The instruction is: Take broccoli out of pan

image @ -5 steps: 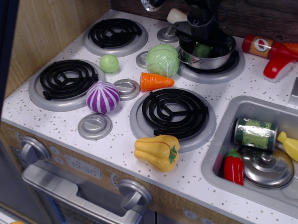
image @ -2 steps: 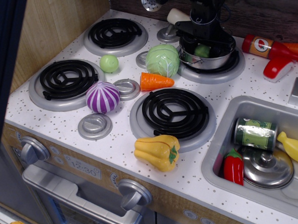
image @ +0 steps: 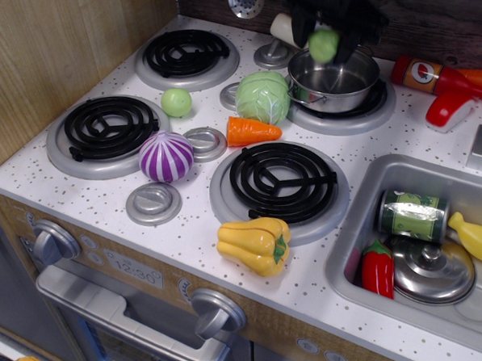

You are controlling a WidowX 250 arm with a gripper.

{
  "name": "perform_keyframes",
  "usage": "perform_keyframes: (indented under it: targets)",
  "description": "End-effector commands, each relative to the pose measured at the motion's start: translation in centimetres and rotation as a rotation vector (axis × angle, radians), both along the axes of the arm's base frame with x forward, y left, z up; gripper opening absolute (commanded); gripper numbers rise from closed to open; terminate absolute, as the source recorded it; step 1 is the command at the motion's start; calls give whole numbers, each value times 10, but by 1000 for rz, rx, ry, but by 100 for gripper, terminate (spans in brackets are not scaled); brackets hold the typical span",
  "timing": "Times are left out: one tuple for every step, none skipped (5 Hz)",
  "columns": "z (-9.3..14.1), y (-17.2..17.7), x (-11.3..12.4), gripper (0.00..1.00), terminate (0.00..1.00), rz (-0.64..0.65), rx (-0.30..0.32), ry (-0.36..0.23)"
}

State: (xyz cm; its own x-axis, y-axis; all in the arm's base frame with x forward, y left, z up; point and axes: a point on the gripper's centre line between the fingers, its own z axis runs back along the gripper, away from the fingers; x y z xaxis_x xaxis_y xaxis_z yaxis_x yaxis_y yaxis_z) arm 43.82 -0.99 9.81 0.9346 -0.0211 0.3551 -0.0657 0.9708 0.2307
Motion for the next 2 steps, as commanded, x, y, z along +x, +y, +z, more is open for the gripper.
perform_keyframes:
  targets:
    - [41,-6,-40,0,0,80,-18,-49]
    - [12,-20,-42,0,0,77,-93,-32]
